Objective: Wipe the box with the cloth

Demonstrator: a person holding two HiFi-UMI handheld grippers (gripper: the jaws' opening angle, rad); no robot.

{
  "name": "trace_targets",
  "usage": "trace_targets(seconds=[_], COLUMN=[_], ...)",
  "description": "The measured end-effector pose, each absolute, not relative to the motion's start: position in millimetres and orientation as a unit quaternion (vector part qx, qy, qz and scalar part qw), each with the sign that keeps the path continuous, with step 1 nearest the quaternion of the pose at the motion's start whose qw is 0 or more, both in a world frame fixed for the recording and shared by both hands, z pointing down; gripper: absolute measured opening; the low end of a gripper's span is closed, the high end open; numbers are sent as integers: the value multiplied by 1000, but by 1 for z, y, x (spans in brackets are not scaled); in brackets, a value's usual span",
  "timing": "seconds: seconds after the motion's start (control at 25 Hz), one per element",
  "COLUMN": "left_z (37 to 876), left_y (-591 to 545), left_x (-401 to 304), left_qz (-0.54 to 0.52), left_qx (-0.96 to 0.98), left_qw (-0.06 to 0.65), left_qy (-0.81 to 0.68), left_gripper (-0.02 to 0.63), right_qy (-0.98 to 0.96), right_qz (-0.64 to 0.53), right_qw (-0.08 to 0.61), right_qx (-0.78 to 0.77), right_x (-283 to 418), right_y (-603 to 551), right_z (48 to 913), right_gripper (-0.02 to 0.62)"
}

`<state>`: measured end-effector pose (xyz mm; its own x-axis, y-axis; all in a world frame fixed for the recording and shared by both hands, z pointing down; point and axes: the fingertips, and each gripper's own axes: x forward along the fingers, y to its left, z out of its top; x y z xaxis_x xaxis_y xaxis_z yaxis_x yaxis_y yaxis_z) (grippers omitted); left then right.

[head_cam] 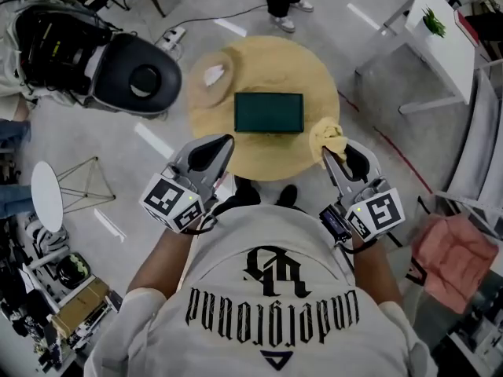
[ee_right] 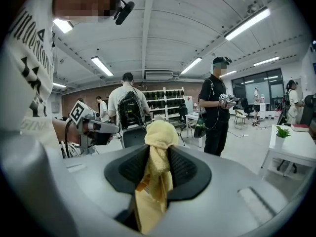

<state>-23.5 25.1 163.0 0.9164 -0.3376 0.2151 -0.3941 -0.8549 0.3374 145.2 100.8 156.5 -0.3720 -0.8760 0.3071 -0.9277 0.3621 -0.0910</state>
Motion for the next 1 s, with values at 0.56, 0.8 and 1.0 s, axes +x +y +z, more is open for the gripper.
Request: trace_targets(seconds=[0.56, 0.8, 1.0], left_z=[230, 273, 307], left_y=[-6, -27, -29], left_x=[-101, -83, -75], left_qz=[106, 144, 179], left_qx=[967, 956, 944], left_qw=[199, 227, 250], left_qy=[-120, -122, -123], left_gripper=[29, 61, 101], right_qy=[-774, -764, -751], right_qz=[131, 156, 178], right_qw=[114, 124, 142], right_qx=[609, 613, 620], right_x=[61, 83, 102], right_y=[82, 64, 60], right_z=[194, 221, 247], right_gripper=[114, 115, 115])
